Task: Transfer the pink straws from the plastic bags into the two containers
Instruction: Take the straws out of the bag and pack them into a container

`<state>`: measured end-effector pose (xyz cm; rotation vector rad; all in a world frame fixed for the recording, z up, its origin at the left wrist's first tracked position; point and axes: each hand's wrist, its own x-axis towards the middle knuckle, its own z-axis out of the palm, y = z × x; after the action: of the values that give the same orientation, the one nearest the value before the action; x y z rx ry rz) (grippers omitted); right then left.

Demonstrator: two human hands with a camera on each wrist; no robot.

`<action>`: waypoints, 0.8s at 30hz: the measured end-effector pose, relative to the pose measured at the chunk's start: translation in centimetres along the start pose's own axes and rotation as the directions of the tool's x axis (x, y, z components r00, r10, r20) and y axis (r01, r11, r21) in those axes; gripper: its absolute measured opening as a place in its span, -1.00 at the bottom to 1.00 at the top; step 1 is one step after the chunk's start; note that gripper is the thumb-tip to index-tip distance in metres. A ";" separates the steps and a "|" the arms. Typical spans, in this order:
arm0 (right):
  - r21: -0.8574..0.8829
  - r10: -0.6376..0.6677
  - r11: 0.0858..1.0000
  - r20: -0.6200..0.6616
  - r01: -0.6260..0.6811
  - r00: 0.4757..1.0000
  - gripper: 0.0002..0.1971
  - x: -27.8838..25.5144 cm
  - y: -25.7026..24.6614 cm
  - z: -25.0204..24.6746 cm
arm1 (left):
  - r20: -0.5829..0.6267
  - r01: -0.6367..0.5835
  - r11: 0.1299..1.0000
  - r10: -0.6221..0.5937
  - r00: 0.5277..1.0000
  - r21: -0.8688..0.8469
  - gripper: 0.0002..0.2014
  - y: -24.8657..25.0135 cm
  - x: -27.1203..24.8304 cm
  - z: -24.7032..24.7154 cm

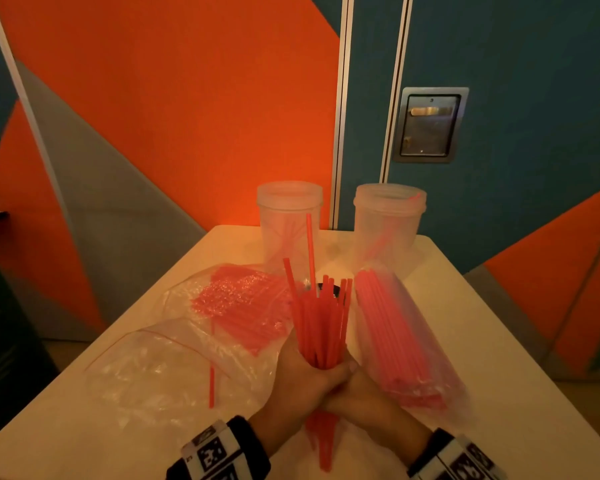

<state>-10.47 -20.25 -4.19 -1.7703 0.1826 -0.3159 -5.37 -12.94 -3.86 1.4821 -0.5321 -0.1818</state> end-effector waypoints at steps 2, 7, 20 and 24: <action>-0.053 0.081 0.995 0.026 -0.080 0.996 -0.60 -0.1 -0.6 -0.1 | -0.029 -0.005 1.000 0.006 1.000 0.012 -0.41 0.1 -0.1 0.4; -0.124 0.067 0.990 -0.031 -0.071 0.997 -0.81 0.5 -1.8 0.2 | -0.002 -0.047 0.998 0.047 0.999 0.041 -0.29 1.5 0.4 -0.1; -0.601 -0.026 0.799 -0.043 -0.005 0.999 -0.22 1.8 -6.9 -5.0 | -0.111 -0.009 0.998 0.002 0.994 -0.067 -0.74 1.6 2.0 -0.9; -0.481 -0.419 0.819 -0.129 0.313 0.899 -0.33 2.1 -14.0 -6.4 | -0.034 -0.026 0.999 0.025 0.999 -0.021 -0.72 1.6 1.8 -0.6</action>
<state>-11.15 -23.75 10.94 -2.2311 0.0754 -0.8192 -3.87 -13.01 -1.92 1.4546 -0.5206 -0.1421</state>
